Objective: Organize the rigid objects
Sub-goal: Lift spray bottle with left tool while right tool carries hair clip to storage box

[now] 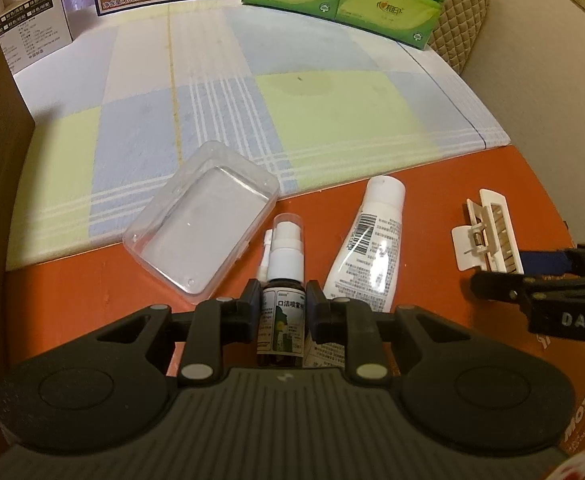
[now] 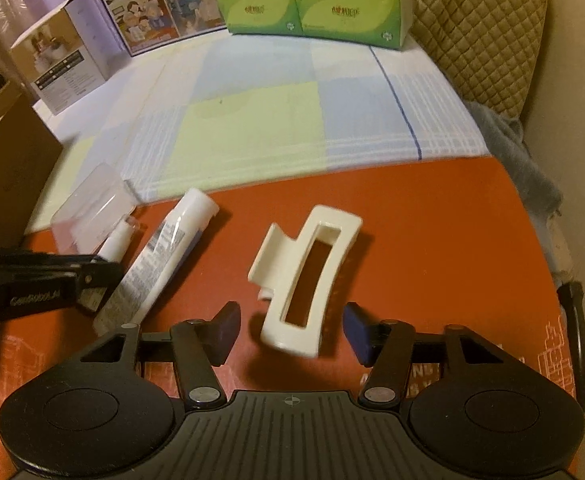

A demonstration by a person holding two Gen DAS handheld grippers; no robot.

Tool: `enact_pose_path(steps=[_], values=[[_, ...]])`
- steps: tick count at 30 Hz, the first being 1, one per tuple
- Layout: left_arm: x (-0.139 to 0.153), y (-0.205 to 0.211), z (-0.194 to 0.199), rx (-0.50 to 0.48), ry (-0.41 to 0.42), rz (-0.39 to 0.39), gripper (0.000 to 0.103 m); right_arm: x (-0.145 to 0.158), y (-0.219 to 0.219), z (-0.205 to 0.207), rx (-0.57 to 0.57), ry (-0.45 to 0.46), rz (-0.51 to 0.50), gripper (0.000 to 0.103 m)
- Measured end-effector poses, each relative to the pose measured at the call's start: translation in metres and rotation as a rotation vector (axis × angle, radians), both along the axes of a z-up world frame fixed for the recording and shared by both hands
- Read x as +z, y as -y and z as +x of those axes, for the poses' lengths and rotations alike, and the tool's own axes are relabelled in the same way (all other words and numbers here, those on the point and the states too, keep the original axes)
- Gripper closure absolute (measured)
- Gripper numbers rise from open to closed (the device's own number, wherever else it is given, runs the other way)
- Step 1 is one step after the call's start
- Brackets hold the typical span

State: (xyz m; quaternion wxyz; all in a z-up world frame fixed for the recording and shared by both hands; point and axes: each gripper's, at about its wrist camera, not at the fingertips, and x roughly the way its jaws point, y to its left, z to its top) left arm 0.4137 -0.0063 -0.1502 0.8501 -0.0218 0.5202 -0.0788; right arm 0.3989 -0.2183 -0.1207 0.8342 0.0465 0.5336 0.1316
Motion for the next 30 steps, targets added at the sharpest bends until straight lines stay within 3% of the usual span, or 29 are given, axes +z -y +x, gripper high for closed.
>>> enact_pose_path(steps=[7,9,11,20,30], values=[[0.0,0.0,-0.003,0.01,0.012,0.003,0.083,-0.003,-0.011,0.01,-0.003,0.048,-0.041,0.05],[0.0,0.0,-0.005,0.013,0.015,0.001,0.083,-0.004,-0.013,0.009,0.002,0.061,-0.062,0.06],[0.0,0.0,-0.008,0.009,0.014,0.0,0.084,-0.004,-0.014,0.006,0.016,0.077,-0.069,0.064],[0.005,-0.002,-0.021,0.006,0.017,0.008,0.084,0.008,-0.007,-0.012,0.033,0.087,-0.041,0.065],[0.03,-0.004,-0.042,0.026,0.061,-0.016,0.084,0.031,-0.011,-0.031,0.046,0.11,0.005,0.065]])
